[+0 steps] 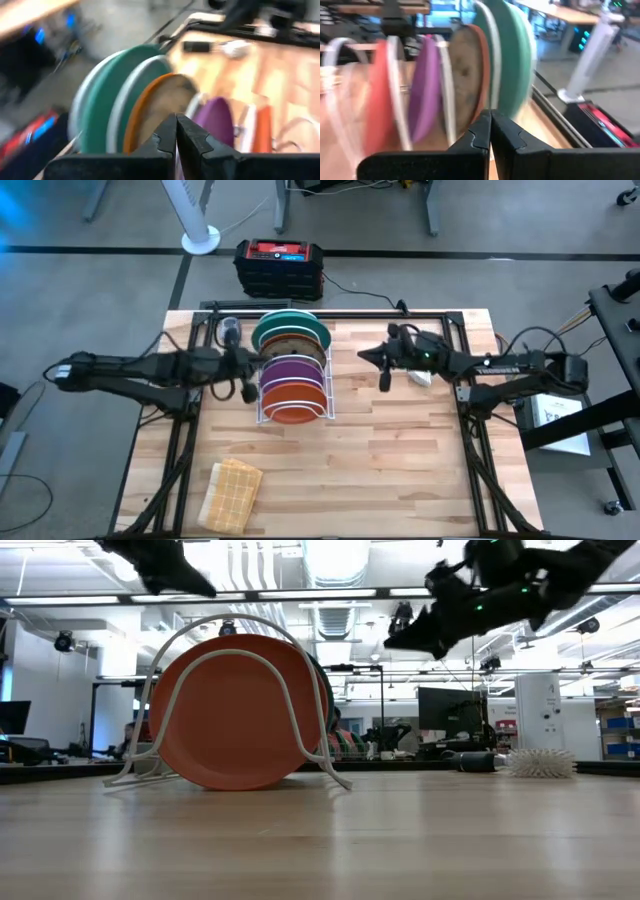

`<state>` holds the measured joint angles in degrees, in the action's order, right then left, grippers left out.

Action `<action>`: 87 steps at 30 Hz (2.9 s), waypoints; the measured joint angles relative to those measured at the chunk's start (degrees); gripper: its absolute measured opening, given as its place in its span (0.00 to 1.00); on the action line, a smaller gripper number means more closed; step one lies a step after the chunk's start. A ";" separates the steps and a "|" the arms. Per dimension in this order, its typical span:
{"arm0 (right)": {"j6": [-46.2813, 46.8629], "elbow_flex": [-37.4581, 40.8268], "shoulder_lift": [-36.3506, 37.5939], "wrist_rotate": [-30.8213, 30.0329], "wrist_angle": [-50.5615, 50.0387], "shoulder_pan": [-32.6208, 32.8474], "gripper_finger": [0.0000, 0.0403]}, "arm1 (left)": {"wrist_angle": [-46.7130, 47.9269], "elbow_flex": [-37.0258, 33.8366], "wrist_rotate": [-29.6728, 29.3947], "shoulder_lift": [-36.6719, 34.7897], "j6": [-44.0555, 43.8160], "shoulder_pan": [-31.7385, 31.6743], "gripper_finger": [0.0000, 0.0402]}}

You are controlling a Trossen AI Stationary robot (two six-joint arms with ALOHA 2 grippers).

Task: Sort dishes
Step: Return to Home Position

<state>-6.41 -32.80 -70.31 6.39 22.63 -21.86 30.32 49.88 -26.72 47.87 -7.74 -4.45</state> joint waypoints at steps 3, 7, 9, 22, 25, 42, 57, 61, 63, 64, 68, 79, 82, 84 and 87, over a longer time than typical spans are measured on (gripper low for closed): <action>0.07 3.84 2.50 0.00 5.24 3.45 0.00 | -10.06 -4.17 0.13 0.11 8.44 5.24 0.00; 1.26 5.81 1.73 0.22 17.75 7.69 0.00 | -36.02 -11.13 4.71 2.66 19.59 7.63 0.00; 0.91 5.20 0.22 0.34 19.40 9.05 0.00 | -44.44 -13.47 6.71 5.36 22.94 7.61 0.00; -2.60 7.95 6.46 -0.12 24.22 13.67 0.00 | -36.91 -16.94 10.69 -2.97 26.44 8.00 0.00; -2.97 11.38 11.52 -1.33 24.08 14.49 0.00 | -34.49 -19.72 11.10 -10.12 26.15 8.87 0.00; -3.81 30.49 42.77 -1.97 21.99 15.16 0.00 | -32.19 -37.83 12.96 -36.73 26.57 9.03 0.00; -5.02 32.26 67.55 3.89 3.90 15.40 0.00 | -29.20 -44.86 8.38 -47.45 23.53 8.90 0.00; -4.30 32.28 70.25 5.72 -1.73 15.39 0.00 | -29.12 -44.86 -1.36 -47.85 24.63 8.84 0.00; -4.51 32.27 69.84 5.75 -2.79 15.49 0.00 | -29.10 -44.86 -6.07 -47.80 25.49 8.78 0.00; -4.60 32.24 70.09 5.69 -3.61 15.49 0.00 | -29.11 -44.86 -9.13 -47.83 25.82 8.70 0.00; -4.84 32.27 70.25 5.33 -4.40 15.49 0.00 | -29.03 -44.84 -31.92 -47.64 26.41 8.51 0.00; -2.79 32.25 69.74 5.06 -9.58 15.49 0.00 | -46.62 -48.45 -52.75 -47.66 27.82 -5.83 0.00; -2.18 32.25 69.75 5.05 -12.88 15.49 0.00 | -45.24 -49.08 -51.72 -47.35 19.86 -10.80 0.00; 3.32 32.27 69.75 5.05 -14.98 15.49 0.00 | -45.30 -49.08 -51.80 -46.95 12.90 -12.68 0.00; 10.88 32.26 69.74 5.05 -17.69 15.49 0.00 | -45.30 -49.06 -51.79 -46.53 7.85 -13.52 0.00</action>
<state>4.47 -0.54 -0.56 11.44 4.94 -6.37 -14.98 0.82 -78.51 1.35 0.10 -17.97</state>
